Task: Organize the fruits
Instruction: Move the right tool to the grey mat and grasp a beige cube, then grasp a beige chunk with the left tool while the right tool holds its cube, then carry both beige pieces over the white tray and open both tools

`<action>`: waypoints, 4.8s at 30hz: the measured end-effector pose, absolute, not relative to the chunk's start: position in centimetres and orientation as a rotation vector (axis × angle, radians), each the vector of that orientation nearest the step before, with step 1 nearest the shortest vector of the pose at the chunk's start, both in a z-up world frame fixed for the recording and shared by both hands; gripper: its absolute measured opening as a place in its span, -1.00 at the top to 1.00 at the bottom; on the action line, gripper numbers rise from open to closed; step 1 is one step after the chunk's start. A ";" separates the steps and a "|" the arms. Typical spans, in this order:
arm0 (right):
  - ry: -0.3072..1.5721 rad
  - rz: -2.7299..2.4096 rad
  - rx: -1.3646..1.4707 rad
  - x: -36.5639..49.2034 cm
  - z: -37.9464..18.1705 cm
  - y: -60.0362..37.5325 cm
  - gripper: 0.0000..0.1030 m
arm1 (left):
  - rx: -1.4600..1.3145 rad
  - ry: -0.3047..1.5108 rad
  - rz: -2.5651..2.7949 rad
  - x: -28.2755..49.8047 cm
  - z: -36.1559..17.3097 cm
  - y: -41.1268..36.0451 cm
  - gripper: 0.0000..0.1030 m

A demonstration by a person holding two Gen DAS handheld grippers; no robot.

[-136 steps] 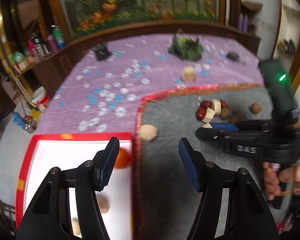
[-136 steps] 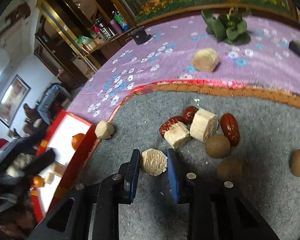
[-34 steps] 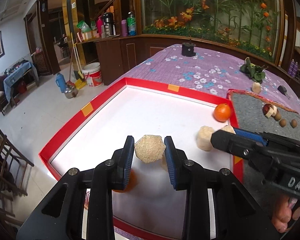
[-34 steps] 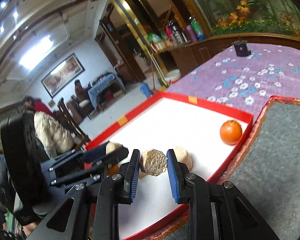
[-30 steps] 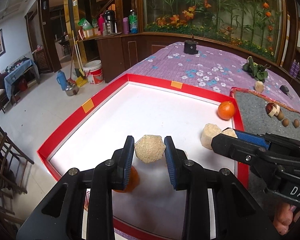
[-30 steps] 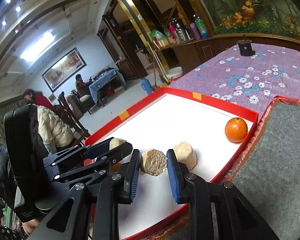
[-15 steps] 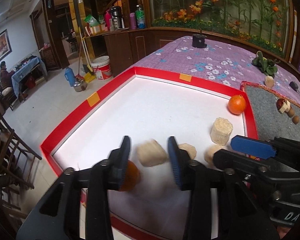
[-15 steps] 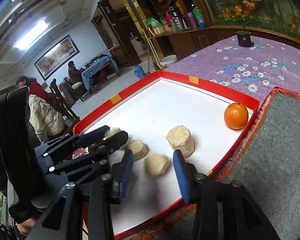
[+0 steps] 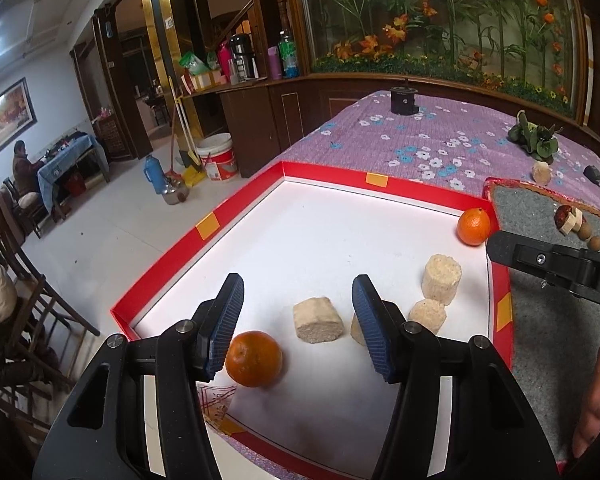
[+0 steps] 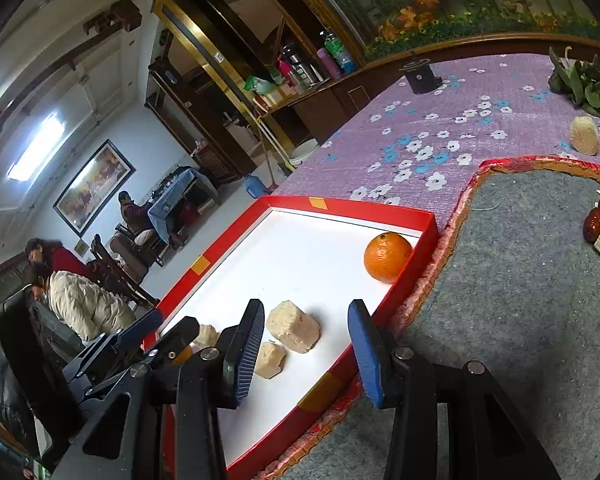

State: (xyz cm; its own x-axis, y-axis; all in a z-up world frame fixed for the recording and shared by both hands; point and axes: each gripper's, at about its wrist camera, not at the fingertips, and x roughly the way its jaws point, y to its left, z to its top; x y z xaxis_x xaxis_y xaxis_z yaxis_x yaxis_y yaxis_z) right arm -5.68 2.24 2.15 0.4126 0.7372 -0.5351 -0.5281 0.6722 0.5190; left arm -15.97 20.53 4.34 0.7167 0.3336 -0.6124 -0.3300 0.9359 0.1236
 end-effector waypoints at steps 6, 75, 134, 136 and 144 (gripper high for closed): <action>0.818 0.810 0.286 -5.8 2.2 2.1 0.19 | 0.007 0.678 0.368 -16.0 4.4 20.5 -0.10; 1.102 0.628 0.744 6.7 1.0 -21.7 0.59 | 0.192 0.941 -0.261 -2.8 3.5 -3.4 -0.05; 1.027 1.080 0.523 -3.2 4.0 1.2 0.61 | 0.044 0.614 0.228 -15.0 8.0 15.6 0.55; 1.023 1.087 0.503 -3.3 3.5 1.8 0.61 | 0.039 0.619 0.237 -14.8 7.7 15.9 0.55; 1.039 1.085 0.423 -3.6 1.7 3.5 0.61 | 0.034 0.646 0.257 -14.3 6.5 16.5 0.55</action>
State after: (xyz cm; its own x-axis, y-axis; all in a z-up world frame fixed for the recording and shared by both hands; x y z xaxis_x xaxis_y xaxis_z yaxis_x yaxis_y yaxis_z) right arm -3.60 3.46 1.74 0.0828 0.8740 -0.4789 -0.5164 0.4487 0.7294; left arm -14.26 16.55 6.49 0.7680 0.2473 -0.5908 -0.2263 0.9677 0.1108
